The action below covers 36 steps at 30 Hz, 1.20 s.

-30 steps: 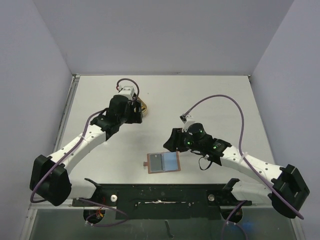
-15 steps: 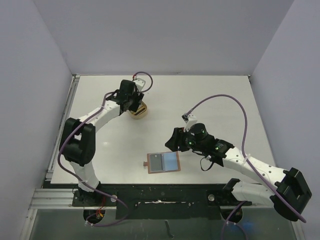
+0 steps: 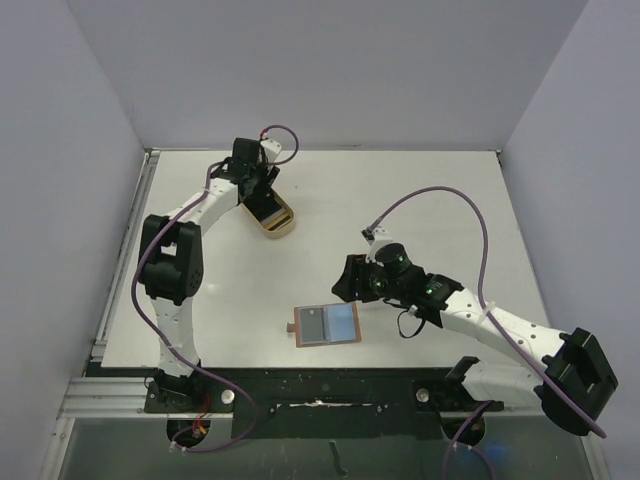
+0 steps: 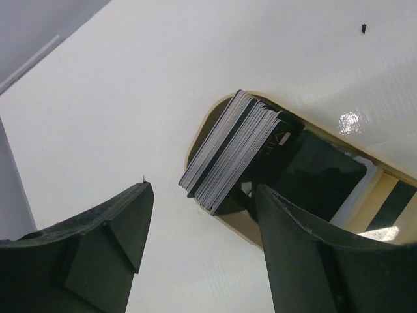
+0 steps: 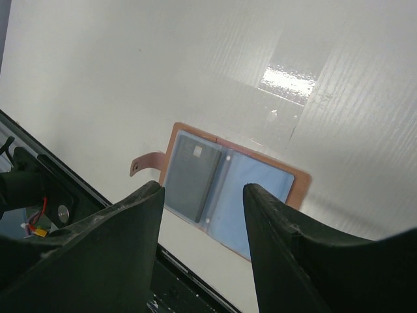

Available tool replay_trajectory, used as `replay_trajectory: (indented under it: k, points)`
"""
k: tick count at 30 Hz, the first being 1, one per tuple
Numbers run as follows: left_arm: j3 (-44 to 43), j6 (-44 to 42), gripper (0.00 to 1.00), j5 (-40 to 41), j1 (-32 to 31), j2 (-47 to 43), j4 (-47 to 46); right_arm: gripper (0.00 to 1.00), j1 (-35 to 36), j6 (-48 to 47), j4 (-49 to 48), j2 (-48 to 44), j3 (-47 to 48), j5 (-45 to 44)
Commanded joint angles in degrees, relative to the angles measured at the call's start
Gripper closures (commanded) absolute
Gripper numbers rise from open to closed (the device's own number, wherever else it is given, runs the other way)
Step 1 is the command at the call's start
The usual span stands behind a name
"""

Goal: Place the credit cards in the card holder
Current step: Pick up the credit card from the storage box.

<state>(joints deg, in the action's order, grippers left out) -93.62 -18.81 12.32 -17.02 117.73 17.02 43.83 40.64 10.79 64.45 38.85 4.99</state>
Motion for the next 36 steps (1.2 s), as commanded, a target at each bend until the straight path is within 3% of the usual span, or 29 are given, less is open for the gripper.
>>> replay_trajectory:
  k: [1,9,19,36]
  points:
    - [-3.78,-4.15,0.38,-2.66,0.68,0.94,-0.76,0.48,-0.53,-1.11,-0.81,0.6,3.37,-1.39]
    - [-4.17,-5.07,0.42,-6.66,1.44,3.87,-0.83,0.47,-0.63,-1.31,-1.0,3.17,4.39,-0.96]
    - [-4.98,-5.92,0.47,-5.48,1.51,6.43,-0.43,0.47,-1.6,-1.98,-0.35,3.69,4.7,-0.53]
    - [-5.48,-8.93,0.78,-2.2,1.04,5.41,-1.06,0.46,-2.35,-1.91,-0.24,2.64,3.69,-0.7]
